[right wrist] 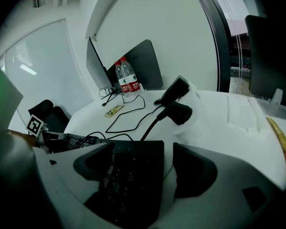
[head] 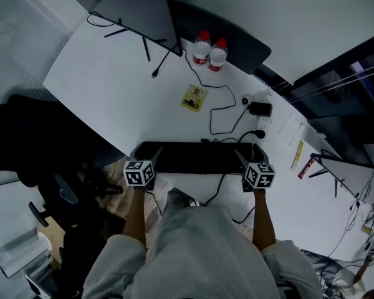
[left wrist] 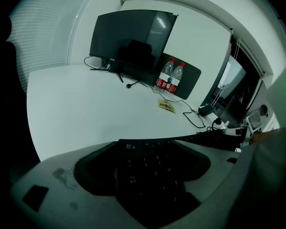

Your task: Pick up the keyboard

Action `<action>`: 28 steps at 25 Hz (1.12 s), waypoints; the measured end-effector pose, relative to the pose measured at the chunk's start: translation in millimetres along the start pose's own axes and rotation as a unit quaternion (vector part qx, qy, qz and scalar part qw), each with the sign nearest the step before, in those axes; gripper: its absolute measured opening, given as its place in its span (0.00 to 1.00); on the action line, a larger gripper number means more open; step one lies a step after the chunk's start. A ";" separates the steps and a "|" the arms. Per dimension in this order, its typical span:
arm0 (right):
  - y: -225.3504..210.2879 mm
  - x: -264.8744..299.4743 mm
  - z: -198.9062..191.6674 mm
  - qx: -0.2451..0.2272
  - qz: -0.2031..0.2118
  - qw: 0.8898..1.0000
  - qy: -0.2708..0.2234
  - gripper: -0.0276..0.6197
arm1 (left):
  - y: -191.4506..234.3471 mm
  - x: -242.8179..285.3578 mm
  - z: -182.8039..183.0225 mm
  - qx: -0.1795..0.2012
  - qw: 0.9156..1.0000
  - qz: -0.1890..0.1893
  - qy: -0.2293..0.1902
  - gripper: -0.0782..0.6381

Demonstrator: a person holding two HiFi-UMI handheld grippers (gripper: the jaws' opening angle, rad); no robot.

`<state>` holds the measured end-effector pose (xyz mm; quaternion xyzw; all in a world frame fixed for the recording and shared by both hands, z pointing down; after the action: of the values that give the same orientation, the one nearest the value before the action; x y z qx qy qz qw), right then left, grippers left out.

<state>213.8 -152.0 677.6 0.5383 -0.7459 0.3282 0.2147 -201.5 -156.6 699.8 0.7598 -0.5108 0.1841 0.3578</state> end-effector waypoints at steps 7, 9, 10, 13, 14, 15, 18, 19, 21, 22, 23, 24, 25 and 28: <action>6.7 9.7 -0.3 -0.005 0.002 1.000 0.009 0.68 | -0.6 -0.2 -0.2 -0.001 1.000 0.000 0.001 0.55; 6.7 10.1 -0.9 -0.002 0.008 1.000 0.012 0.67 | -0.4 -0.4 -0.1 -0.001 1.000 0.000 0.001 0.55; 6.9 10.5 -0.9 -0.001 0.012 1.000 0.014 0.66 | -0.4 -0.5 0.0 -0.001 1.000 -0.001 0.002 0.55; 7.1 11.7 -0.3 0.000 0.019 1.000 0.016 0.65 | -0.4 -0.2 0.0 0.000 1.000 -0.001 0.001 0.55; 6.8 11.7 -0.4 0.001 0.019 1.000 0.016 0.65 | -0.5 0.1 -0.1 -0.001 1.000 -0.001 0.000 0.55; 6.5 11.7 -0.6 0.001 0.019 1.000 0.017 0.65 | -0.6 0.2 -0.2 -0.001 1.000 -0.001 0.001 0.55; 6.1 12.2 -0.8 0.003 0.019 1.000 0.019 0.64 | -0.5 0.4 0.0 -0.002 1.000 0.000 0.000 0.55; 5.6 12.2 -0.6 0.004 0.019 1.000 0.020 0.64 | -0.5 0.8 0.2 -0.002 1.000 0.000 0.001 0.55; 5.5 11.8 0.5 0.009 0.017 1.000 0.021 0.64 | -0.2 0.7 0.7 -0.004 1.000 -0.001 0.001 0.55; 5.6 11.4 0.9 0.014 0.016 1.000 0.021 0.63 | 0.0 0.1 0.6 -0.004 1.000 -0.001 0.001 0.55; 5.7 11.1 1.1 0.021 0.014 0.999 0.021 0.61 | 0.2 -0.5 0.4 -0.004 1.000 -0.001 0.000 0.55; 5.6 10.8 1.1 0.026 0.012 0.999 0.021 0.60 | 0.1 -0.9 0.3 -0.004 1.000 0.000 -0.001 0.55; 5.5 10.7 1.1 0.029 0.010 0.999 0.020 0.60 | -0.1 -1.0 0.4 -0.006 1.000 0.000 -0.003 0.55; 5.0 9.7 1.8 0.032 0.005 0.999 0.017 0.60 | -1.4 -1.3 1.8 -0.019 1.000 0.006 -0.016 0.55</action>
<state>205.9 -158.7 681.6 0.5354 -0.7340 0.3621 0.2085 -200.9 -156.8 697.2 0.7527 -0.5241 0.1648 0.3626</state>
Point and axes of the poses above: the fingertips, and each gripper's own axes: x forward along the fingers, y to its left, z out of its top, the point moved 6 cm from there along -x, backward along the fingers
